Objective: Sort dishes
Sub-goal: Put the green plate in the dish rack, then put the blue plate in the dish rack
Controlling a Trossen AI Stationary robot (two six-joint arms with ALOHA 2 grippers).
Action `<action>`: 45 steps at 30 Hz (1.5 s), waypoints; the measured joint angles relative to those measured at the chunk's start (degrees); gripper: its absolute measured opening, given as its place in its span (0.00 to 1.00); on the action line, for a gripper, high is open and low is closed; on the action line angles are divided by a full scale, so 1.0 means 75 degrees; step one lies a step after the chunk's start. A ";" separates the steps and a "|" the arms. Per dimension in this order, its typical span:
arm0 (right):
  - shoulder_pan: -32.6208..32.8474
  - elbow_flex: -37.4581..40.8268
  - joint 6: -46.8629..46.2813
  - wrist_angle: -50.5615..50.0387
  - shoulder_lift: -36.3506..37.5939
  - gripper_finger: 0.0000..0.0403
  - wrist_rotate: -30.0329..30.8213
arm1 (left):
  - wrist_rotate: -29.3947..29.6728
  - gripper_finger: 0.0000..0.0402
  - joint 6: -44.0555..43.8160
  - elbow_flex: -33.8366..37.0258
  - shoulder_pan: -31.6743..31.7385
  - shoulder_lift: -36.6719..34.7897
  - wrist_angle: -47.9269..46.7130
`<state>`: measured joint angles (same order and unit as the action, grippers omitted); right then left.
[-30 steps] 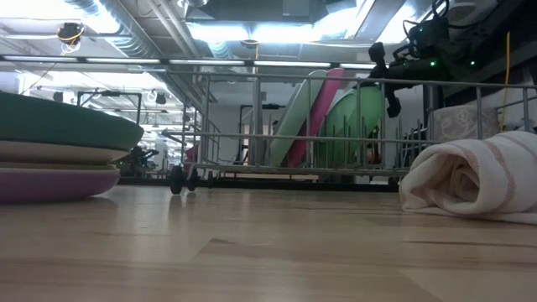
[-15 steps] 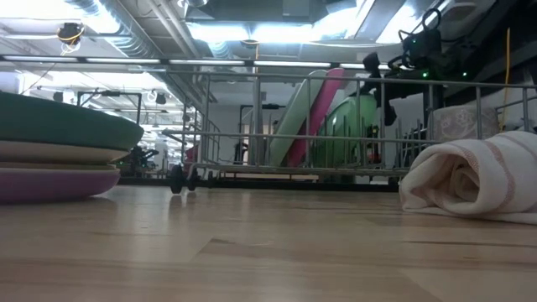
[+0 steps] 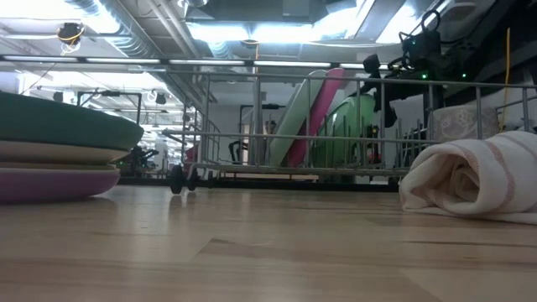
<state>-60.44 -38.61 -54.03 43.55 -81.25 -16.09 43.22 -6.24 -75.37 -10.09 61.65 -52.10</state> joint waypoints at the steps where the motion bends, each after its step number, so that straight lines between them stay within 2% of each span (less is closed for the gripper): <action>1: 0.0000 0.0000 -0.0121 -0.0006 0.0000 0.26 -0.0001 | 0.0000 0.13 0.0000 0.0000 0.0000 0.0000 0.0000; 6: 0.0000 0.0001 -0.0411 -0.0009 0.0000 0.36 -0.0003 | 0.0000 0.13 0.0000 0.0000 0.0000 0.0001 0.0000; 11: 0.0000 0.0001 -0.0610 -0.0007 0.0000 0.41 -0.0065 | 0.0000 0.13 0.0000 0.0000 0.0000 0.0001 -0.0003; 14: -0.0025 0.0000 -0.0999 -0.0009 0.0000 0.42 -0.0197 | 0.0000 0.13 0.0000 0.0000 0.0000 0.0000 -0.0003; 21: -0.0151 0.0003 -0.1032 -0.0131 0.0223 0.42 -0.0207 | 0.0000 0.13 0.0003 0.0000 0.0000 0.0000 -0.0006; 29: -0.0591 -0.0003 -0.1196 -0.0954 0.0739 0.42 -0.0681 | 0.0000 0.13 0.0056 0.0000 0.0000 0.0002 -0.0010; 38: -0.1125 -0.0003 -0.1167 -0.1457 0.1200 0.42 -0.0804 | 0.0000 0.13 0.0032 0.0000 0.0000 0.0001 -0.0015; 45: -0.1743 -0.0003 -0.1176 -0.1442 0.1891 0.42 -0.1703 | 0.0000 0.13 0.0052 0.0000 0.0000 0.0000 -0.0035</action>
<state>-73.52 -38.63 -62.85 32.73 -67.07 -28.86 43.22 -5.85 -75.37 -10.09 61.65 -52.36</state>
